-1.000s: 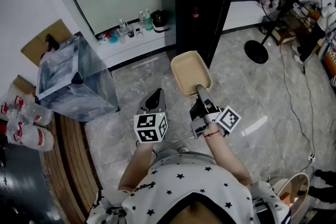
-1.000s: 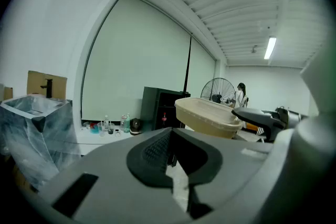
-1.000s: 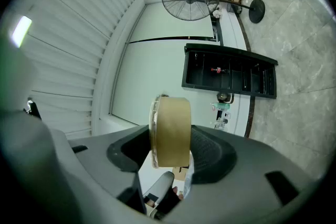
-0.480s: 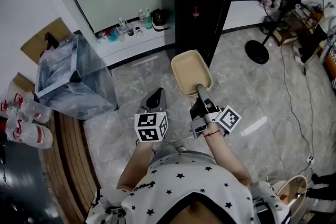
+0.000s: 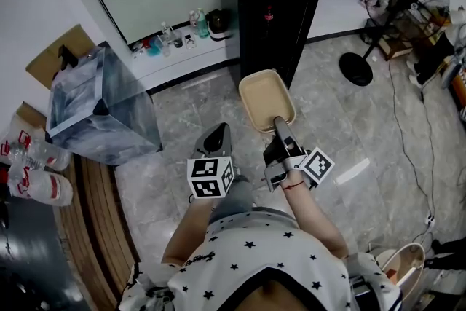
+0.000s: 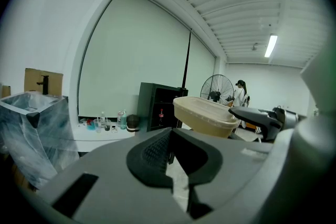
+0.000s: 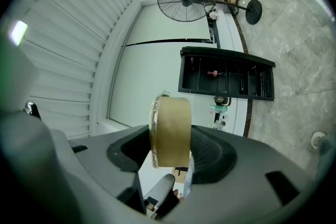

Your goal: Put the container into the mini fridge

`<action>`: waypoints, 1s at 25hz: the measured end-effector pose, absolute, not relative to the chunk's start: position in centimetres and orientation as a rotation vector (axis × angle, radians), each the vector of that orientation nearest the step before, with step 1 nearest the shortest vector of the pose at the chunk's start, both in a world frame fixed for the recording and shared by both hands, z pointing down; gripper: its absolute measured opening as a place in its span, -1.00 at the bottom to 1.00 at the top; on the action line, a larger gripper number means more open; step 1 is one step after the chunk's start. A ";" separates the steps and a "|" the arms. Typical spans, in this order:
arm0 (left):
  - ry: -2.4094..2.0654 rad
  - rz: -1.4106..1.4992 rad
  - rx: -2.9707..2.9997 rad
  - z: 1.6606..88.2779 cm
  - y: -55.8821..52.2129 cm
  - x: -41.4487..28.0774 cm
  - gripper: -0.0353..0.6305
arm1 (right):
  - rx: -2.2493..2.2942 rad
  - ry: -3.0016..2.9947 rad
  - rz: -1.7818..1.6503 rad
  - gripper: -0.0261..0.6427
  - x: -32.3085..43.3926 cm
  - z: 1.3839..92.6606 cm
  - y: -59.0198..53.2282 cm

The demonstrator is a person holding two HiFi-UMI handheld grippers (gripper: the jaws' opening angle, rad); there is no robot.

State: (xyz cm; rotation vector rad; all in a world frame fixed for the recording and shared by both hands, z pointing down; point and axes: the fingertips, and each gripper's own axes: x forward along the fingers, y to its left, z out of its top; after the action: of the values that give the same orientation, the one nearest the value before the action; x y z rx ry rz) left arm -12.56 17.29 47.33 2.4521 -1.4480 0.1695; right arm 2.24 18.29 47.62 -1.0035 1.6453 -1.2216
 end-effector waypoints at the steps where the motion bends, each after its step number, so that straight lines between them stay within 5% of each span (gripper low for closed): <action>1: -1.445 0.174 2.453 47.2 17.1 -12.1 -0.86 | -1.002 1.639 -1.223 -0.28 2.6 47.5 18.0; 25: -1.331 0.176 2.489 47.3 -0.6 -5.3 -0.86 | -1.075 1.587 -1.194 -0.28 9.1 47.0 1.8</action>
State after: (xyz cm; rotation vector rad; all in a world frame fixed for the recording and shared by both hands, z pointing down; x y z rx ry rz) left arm -5.27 -0.62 47.31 2.4892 -1.3315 0.1756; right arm 9.09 1.82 47.02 -1.0754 1.5871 -1.1936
